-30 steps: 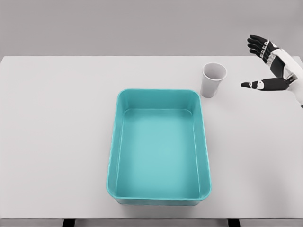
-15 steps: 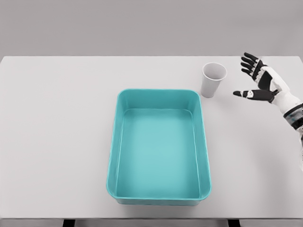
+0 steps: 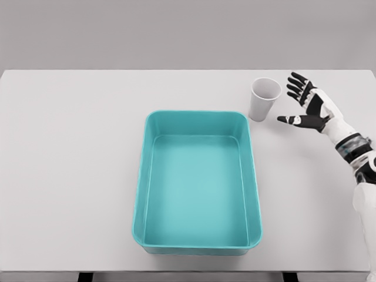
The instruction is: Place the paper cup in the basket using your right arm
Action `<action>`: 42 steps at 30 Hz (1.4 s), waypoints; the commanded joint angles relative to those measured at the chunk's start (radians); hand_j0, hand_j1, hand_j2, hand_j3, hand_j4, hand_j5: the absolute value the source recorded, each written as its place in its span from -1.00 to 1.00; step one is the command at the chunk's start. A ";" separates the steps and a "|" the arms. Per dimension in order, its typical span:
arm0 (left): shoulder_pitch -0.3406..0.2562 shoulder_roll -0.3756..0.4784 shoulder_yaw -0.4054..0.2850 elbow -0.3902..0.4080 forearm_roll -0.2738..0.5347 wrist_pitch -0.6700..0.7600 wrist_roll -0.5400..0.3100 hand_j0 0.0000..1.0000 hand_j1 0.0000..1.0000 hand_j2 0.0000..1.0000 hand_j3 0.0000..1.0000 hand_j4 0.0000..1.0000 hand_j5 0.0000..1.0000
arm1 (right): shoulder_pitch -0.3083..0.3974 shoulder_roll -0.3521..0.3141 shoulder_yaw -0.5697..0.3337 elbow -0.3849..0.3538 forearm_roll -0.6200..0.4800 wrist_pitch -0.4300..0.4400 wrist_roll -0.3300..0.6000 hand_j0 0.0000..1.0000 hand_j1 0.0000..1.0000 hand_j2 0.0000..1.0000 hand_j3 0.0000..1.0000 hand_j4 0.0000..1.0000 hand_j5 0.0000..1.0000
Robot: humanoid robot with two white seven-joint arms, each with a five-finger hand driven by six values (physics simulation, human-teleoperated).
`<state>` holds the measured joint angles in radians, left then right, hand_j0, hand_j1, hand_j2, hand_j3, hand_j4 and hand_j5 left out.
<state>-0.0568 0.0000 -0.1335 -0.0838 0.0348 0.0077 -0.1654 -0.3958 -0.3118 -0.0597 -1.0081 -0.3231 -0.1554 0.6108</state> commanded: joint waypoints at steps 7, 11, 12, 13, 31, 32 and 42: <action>0.000 0.000 0.000 -0.001 0.000 0.000 0.000 1.00 1.00 1.00 1.00 1.00 1.00 | -0.009 0.020 0.020 0.028 -0.004 -0.001 0.000 1.00 1.00 1.00 1.00 1.00 1.00; -0.002 0.000 0.000 -0.001 0.000 0.000 0.000 1.00 1.00 1.00 1.00 1.00 1.00 | -0.021 0.030 0.021 0.051 -0.002 -0.001 0.000 1.00 1.00 1.00 1.00 1.00 1.00; 0.000 0.000 0.000 -0.001 0.000 0.000 0.000 1.00 1.00 1.00 1.00 1.00 1.00 | -0.028 0.039 0.021 0.065 -0.001 -0.003 0.000 1.00 1.00 1.00 1.00 1.00 1.00; -0.002 0.000 0.000 -0.001 0.000 0.000 0.000 1.00 1.00 1.00 1.00 1.00 1.00 | -0.029 0.040 0.023 0.069 -0.001 -0.004 0.000 1.00 1.00 1.00 1.00 1.00 1.00; -0.002 0.000 0.000 -0.001 0.000 0.000 0.000 1.00 1.00 1.00 1.00 1.00 1.00 | -0.074 0.071 0.027 0.160 -0.001 -0.026 0.000 1.00 1.00 1.00 1.00 1.00 1.00; 0.000 0.000 0.000 -0.001 0.000 0.000 0.000 1.00 1.00 1.00 1.00 1.00 1.00 | -0.077 0.071 0.027 0.169 -0.001 -0.027 0.000 1.00 1.00 1.00 1.00 1.00 1.00; -0.002 0.000 0.000 -0.001 0.000 0.000 0.000 1.00 1.00 1.00 1.00 1.00 1.00 | -0.081 0.079 0.027 0.175 -0.001 -0.032 0.000 1.00 1.00 1.00 1.00 1.00 1.00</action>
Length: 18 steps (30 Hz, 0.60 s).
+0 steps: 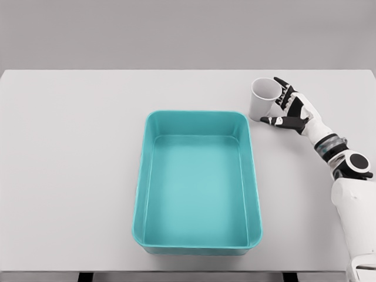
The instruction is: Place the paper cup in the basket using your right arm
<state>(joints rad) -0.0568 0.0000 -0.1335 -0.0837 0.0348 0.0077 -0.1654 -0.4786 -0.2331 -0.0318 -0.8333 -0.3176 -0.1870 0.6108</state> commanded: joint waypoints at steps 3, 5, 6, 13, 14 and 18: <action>0.000 0.000 0.000 -0.001 0.000 0.000 0.000 1.00 1.00 1.00 1.00 1.00 1.00 | -0.006 0.000 0.000 0.005 -0.005 0.000 0.000 1.00 1.00 1.00 1.00 1.00 1.00; -0.002 0.000 0.000 -0.001 0.000 0.000 0.000 1.00 1.00 1.00 1.00 1.00 1.00 | -0.006 0.000 0.000 0.005 -0.005 0.000 0.000 1.00 1.00 1.00 1.00 1.00 1.00; -0.002 0.000 0.000 0.001 0.000 0.000 0.000 1.00 1.00 1.00 1.00 1.00 1.00 | -0.006 0.006 0.000 0.005 -0.005 0.000 0.000 1.00 1.00 1.00 1.00 1.00 1.00; 0.000 0.000 0.000 -0.001 0.000 0.000 0.000 1.00 1.00 1.00 1.00 1.00 1.00 | -0.025 0.020 0.004 0.019 0.009 -0.002 0.000 1.00 1.00 1.00 1.00 1.00 1.00; -0.002 0.000 0.000 -0.001 0.000 0.000 0.000 1.00 1.00 1.00 1.00 1.00 1.00 | -0.025 0.020 0.006 0.019 0.011 -0.002 0.000 1.00 1.00 1.00 1.00 1.00 1.00; -0.002 0.000 0.000 -0.001 0.000 0.000 0.000 1.00 1.00 1.00 1.00 1.00 1.00 | -0.026 0.028 0.006 0.028 0.011 -0.002 0.000 1.00 1.00 1.00 1.00 1.00 1.00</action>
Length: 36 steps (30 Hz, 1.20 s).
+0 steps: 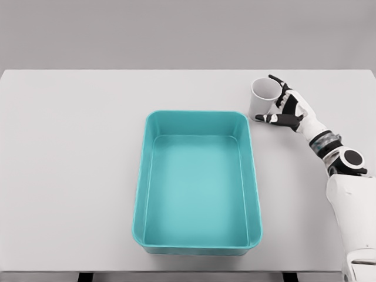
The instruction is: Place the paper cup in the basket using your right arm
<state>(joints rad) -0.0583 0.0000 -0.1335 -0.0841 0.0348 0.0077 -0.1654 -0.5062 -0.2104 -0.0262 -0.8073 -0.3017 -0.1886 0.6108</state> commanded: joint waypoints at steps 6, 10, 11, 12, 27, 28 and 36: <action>0.000 0.000 0.000 0.000 0.000 0.000 0.000 1.00 1.00 1.00 1.00 1.00 1.00 | -0.012 0.013 0.000 0.042 -0.004 -0.019 0.000 1.00 1.00 1.00 1.00 1.00 1.00; 0.002 0.000 0.000 0.000 0.000 0.000 0.000 1.00 1.00 1.00 1.00 1.00 1.00 | -0.014 0.013 0.002 0.042 0.000 -0.019 0.000 0.97 0.97 0.97 0.97 0.97 0.97; 0.002 0.000 0.000 0.000 0.000 0.000 0.000 1.00 1.00 1.00 1.00 1.00 1.00 | -0.014 0.013 0.000 0.042 0.012 -0.019 0.000 0.90 0.90 0.90 0.90 0.90 0.90; 0.000 0.000 0.000 0.000 0.000 0.000 0.000 1.00 1.00 1.00 1.00 1.00 1.00 | -0.014 0.013 0.000 0.042 0.012 -0.019 0.000 0.84 0.84 0.84 0.84 0.84 0.84; 0.000 0.000 0.000 0.000 0.000 0.000 0.000 1.00 1.00 1.00 1.00 1.00 1.00 | -0.014 0.011 -0.001 0.033 0.013 -0.014 0.000 0.28 0.28 0.28 0.28 0.28 0.28; 0.000 0.000 0.000 0.000 0.000 0.000 0.000 1.00 1.00 1.00 1.00 1.00 1.00 | -0.014 0.011 -0.001 0.033 0.013 -0.015 0.000 0.27 0.27 0.27 0.27 0.27 0.27; 0.002 0.000 0.000 0.000 0.000 0.000 0.000 1.00 1.00 1.00 1.00 1.00 1.00 | -0.015 0.011 -0.007 0.030 0.010 -0.012 0.000 0.18 0.18 0.18 0.18 0.18 0.18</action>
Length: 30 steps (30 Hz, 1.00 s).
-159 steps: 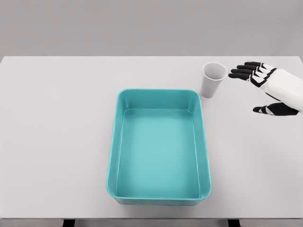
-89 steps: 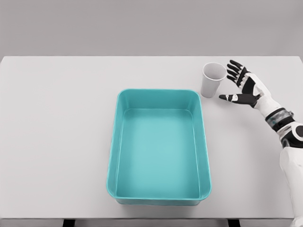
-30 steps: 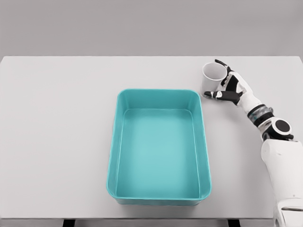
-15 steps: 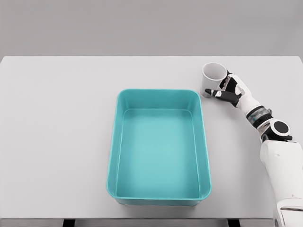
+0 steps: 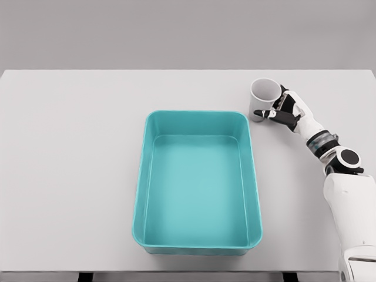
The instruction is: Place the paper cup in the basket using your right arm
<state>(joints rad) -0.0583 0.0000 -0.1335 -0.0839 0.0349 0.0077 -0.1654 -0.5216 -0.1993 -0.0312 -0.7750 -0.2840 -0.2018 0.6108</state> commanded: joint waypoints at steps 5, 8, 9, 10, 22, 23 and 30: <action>0.002 0.000 0.000 0.000 0.000 0.000 0.000 1.00 1.00 1.00 1.00 1.00 1.00 | 0.003 -0.008 -0.007 -0.046 -0.014 0.009 0.000 0.14 0.14 0.14 0.14 0.14 0.14; 0.002 0.000 0.000 0.000 0.000 0.000 0.000 1.00 1.00 1.00 1.00 1.00 1.00 | 0.011 -0.014 -0.009 -0.081 -0.015 0.022 0.000 0.14 0.14 0.14 0.14 0.14 0.14; 0.000 0.000 0.000 0.000 0.000 0.000 0.000 1.00 1.00 1.00 1.00 1.00 1.00 | 0.014 -0.029 -0.009 -0.096 -0.017 0.024 0.000 0.14 0.14 0.14 0.14 0.14 0.14; 0.000 0.000 0.000 0.000 0.000 0.000 0.000 1.00 1.00 1.00 1.00 1.00 1.00 | 0.015 -0.034 -0.009 -0.098 -0.018 0.024 0.000 0.14 0.14 0.14 0.14 0.14 0.14; 0.000 0.000 0.000 0.000 0.000 0.000 0.000 1.00 1.00 1.00 1.00 1.00 1.00 | 0.114 -0.115 -0.010 -0.371 -0.073 0.162 0.000 0.15 0.15 0.15 0.15 0.15 0.15; 0.000 0.000 0.000 0.000 0.000 0.000 0.000 1.00 1.00 1.00 1.00 1.00 1.00 | 0.114 -0.115 -0.010 -0.382 -0.073 0.171 0.000 0.15 0.15 0.15 0.15 0.15 0.15; 0.002 0.000 -0.002 0.001 0.000 0.000 0.000 1.00 1.00 1.00 1.00 1.00 1.00 | 0.127 -0.129 -0.024 -0.455 -0.087 0.223 0.000 0.15 0.15 0.15 0.15 0.15 0.15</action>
<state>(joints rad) -0.0568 0.0000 -0.1336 -0.0838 0.0348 0.0077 -0.1654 -0.3927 -0.3228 -0.0486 -1.1913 -0.3622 -0.0031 0.6110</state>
